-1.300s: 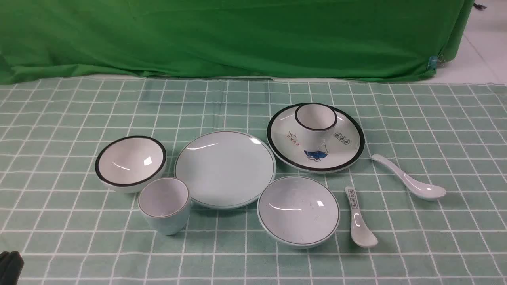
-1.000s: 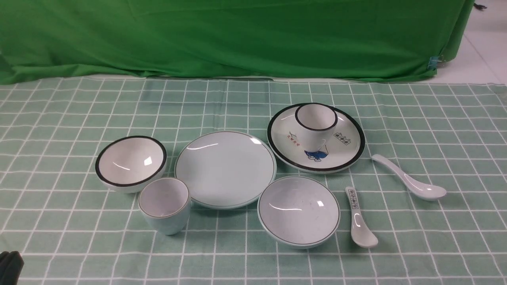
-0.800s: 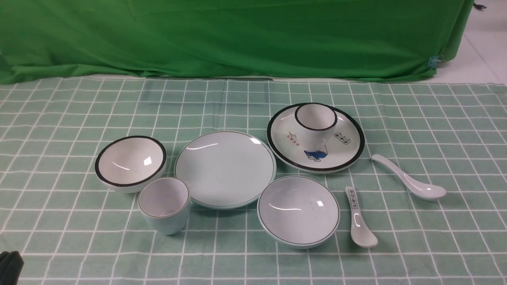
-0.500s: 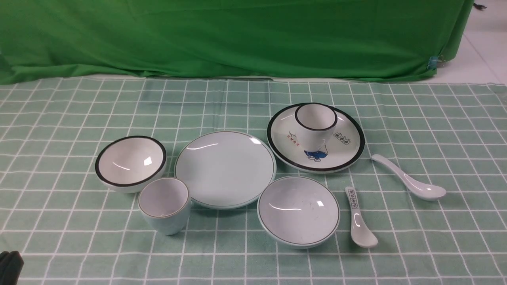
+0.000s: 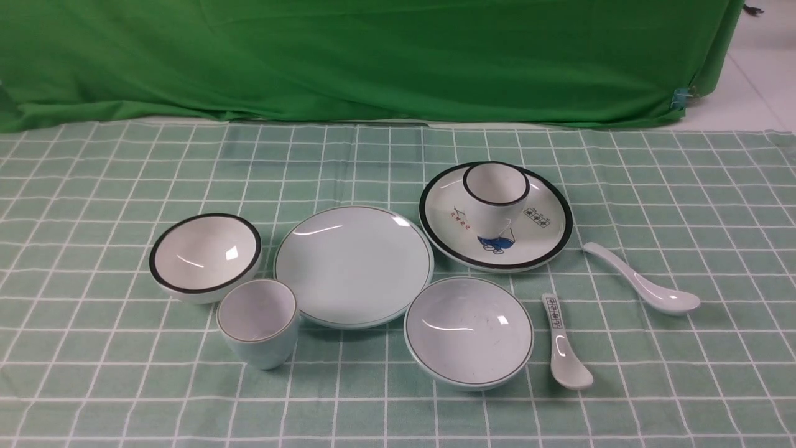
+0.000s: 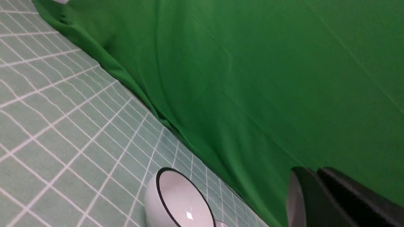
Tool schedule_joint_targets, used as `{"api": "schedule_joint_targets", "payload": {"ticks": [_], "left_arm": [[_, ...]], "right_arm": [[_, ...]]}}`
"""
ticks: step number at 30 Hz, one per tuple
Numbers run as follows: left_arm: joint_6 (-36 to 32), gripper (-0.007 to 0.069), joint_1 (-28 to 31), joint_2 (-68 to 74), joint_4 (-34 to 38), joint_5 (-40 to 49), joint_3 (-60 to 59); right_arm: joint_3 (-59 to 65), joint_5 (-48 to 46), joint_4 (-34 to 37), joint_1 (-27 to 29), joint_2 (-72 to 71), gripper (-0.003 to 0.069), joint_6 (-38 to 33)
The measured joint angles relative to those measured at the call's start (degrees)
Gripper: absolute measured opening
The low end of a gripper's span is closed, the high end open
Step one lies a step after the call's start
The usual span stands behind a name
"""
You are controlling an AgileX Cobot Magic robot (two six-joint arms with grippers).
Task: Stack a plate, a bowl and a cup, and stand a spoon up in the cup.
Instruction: Use the right arm to grab a blue rice bowl
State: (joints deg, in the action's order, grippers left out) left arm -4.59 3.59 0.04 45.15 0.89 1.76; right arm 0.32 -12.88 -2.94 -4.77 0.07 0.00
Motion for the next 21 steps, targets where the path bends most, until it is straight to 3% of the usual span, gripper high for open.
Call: {"api": "schedule_joint_targets", "payload": {"ticks": [2, 5, 10, 15, 21], "left_arm": [[-0.8, 0.0017, 0.0, 0.1, -1.3, 4.5, 3.0], [-7.9, 0.0017, 0.0, 8.9, -8.9, 21.3, 16.6], [-14.7, 0.0017, -0.3, 24.5, -12.6, 32.5, 26.7], [-19.1, 0.0017, -7.3, 37.7, -13.4, 31.0, 31.9], [-20.6, 0.0017, -16.7, 45.3, -13.6, 22.7, 32.1]], "right_arm": [[0.0, 0.0, 0.0, 0.0, 0.0, 0.0242, 0.0], [0.0, 0.0, 0.0, 0.0, 0.0, 0.0242, 0.0], [0.0, 0.0, 0.0, 0.0, 0.0, 0.0242, 0.0], [0.0, 0.0, 0.0, 0.0, 0.0, 0.0242, 0.0], [0.0, 0.0, 0.0, 0.0, 0.0, 0.0242, 0.0]]}}
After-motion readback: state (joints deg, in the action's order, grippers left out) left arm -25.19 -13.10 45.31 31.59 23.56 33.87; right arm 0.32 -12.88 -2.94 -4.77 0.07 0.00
